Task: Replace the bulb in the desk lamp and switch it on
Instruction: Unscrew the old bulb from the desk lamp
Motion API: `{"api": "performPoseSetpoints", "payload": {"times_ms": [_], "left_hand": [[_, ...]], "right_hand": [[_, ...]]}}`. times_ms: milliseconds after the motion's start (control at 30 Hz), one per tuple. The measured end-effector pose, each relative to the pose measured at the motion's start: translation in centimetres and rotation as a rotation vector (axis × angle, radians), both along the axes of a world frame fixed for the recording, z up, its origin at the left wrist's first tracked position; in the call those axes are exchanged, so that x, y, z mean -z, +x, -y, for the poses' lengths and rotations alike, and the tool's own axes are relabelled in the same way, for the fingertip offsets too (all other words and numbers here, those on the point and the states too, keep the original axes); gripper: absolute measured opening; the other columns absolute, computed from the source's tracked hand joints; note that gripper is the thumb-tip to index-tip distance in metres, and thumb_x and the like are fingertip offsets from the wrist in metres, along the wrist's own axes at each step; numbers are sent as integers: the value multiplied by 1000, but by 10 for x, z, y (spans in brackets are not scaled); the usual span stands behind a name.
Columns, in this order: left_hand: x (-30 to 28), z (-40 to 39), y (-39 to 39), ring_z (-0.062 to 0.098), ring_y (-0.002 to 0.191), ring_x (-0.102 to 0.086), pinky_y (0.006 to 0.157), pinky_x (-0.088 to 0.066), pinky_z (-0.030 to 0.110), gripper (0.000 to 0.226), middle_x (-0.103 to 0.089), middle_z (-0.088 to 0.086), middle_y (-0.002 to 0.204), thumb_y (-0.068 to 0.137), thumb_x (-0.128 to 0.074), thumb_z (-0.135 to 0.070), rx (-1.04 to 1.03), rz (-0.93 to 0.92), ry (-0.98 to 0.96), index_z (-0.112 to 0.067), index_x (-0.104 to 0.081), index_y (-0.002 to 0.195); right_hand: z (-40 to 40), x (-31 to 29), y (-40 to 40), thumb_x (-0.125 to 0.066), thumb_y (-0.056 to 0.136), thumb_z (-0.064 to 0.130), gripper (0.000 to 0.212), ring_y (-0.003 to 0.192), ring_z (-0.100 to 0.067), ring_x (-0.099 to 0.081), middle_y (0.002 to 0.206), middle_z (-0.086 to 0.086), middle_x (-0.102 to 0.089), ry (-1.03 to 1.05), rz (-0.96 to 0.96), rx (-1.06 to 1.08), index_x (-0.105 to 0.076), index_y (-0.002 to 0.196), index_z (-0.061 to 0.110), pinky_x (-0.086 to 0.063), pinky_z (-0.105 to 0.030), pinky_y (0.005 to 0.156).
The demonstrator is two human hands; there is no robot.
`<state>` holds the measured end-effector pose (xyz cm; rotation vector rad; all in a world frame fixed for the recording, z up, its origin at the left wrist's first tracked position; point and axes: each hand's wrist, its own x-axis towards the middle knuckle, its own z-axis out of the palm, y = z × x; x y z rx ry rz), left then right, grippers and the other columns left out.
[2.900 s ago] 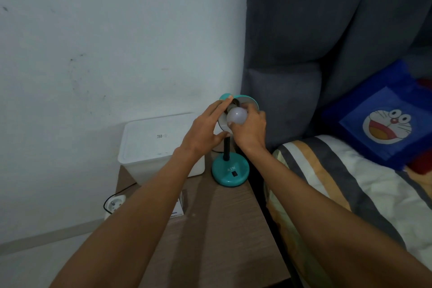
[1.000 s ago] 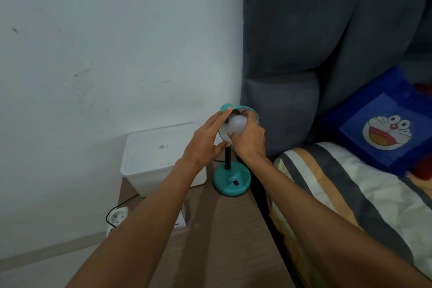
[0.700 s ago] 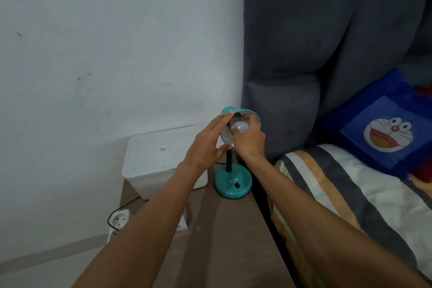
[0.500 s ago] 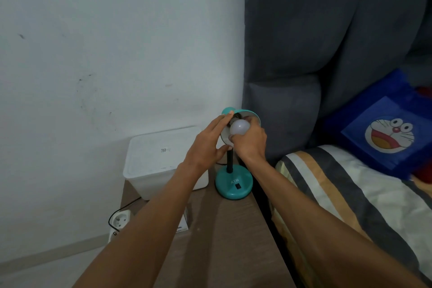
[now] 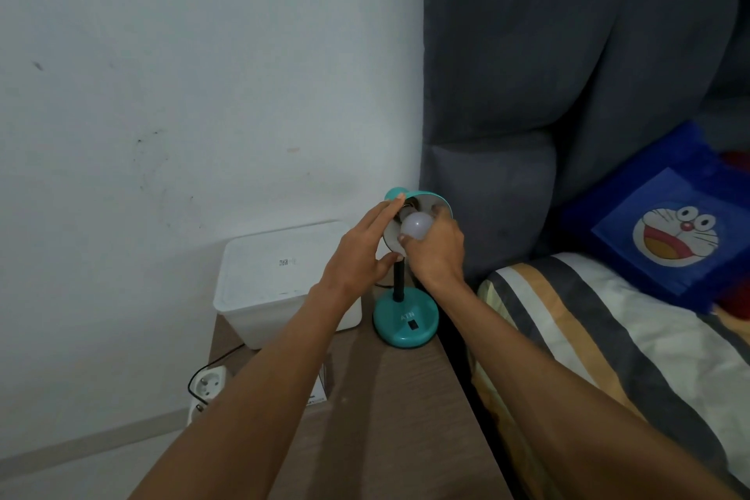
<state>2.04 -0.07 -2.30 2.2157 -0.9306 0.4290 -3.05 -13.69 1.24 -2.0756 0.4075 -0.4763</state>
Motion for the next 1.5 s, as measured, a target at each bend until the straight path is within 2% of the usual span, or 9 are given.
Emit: {"api": "performPoseSetpoints", "payload": {"times_ms": [267,433,567,867,1000,1133,1367,1433,1500], "left_hand": [[-2,1,-2,20,144,-47,109,-51,43,97,-42,3,162,80,-86,-6,8,-8,-12,-20,-33,160],[-2,1,-2,19,145,-47,108,-52,42,96,-42,2,161,80,-85,-3,5,-1,-17,-19,-34,160],[-3,1,-3,20,145,-47,110,-51,43,98,-42,2,161,79,-86,-4,-7,-18,-19,-22,-32,160],[-4,1,-2,20,143,-48,109,-51,41,99,-43,2,160,80,-86,-6,-20,-13,8,-22,-31,161],[-3,-1,-2,19,142,-49,110,-51,40,98,-44,1,160,80,-86,-7,-28,-15,4,-22,-32,160],[-4,0,-6,19,141,-50,111,-51,41,97,-44,0,160,81,-85,-7,-49,-37,5,-26,-32,160],[-18,-19,-32,20,152,-35,117,-39,36,101,-28,-2,169,85,-81,-29,-112,-74,96,-38,-16,162],[-18,-33,-47,18,152,-34,119,-37,36,94,-33,-2,167,87,-78,-35,-146,-87,71,-32,-22,163],[-16,-51,-63,17,149,-38,118,-35,31,86,-39,-1,164,90,-76,-39,-200,-89,68,-28,-29,161]], "right_hand": [[4,-5,0,-77,82,13,58,114,-30,-60,126,-10,-59,100,-18,-45,-51,132,24,-58,-44,89],[3,-4,-1,-66,94,27,35,114,-28,-61,124,-9,-63,99,23,-40,-59,127,23,-51,-33,89],[1,0,-4,-78,84,17,64,117,-30,-61,129,-12,-61,120,17,21,-49,140,15,-50,-35,91],[6,0,-3,-67,83,-2,60,114,-28,-57,127,-12,-56,36,42,-28,-51,134,24,-52,-32,87],[8,5,-6,-74,84,25,45,106,-23,-56,119,-8,-58,52,94,-30,-54,124,29,-43,-27,81],[10,9,-18,-76,86,30,49,103,-19,-56,123,-6,-58,69,124,2,-51,128,26,-42,-23,78],[14,4,-51,-78,77,43,53,106,-22,-61,116,1,-66,67,194,47,-58,124,26,-55,-39,86],[11,3,-63,-81,75,38,51,100,-19,-62,112,1,-65,70,242,27,-61,120,25,-56,-30,82],[6,4,-74,-82,76,33,50,96,-14,-58,113,1,-59,27,258,-7,-63,121,24,-45,-8,75]]}}
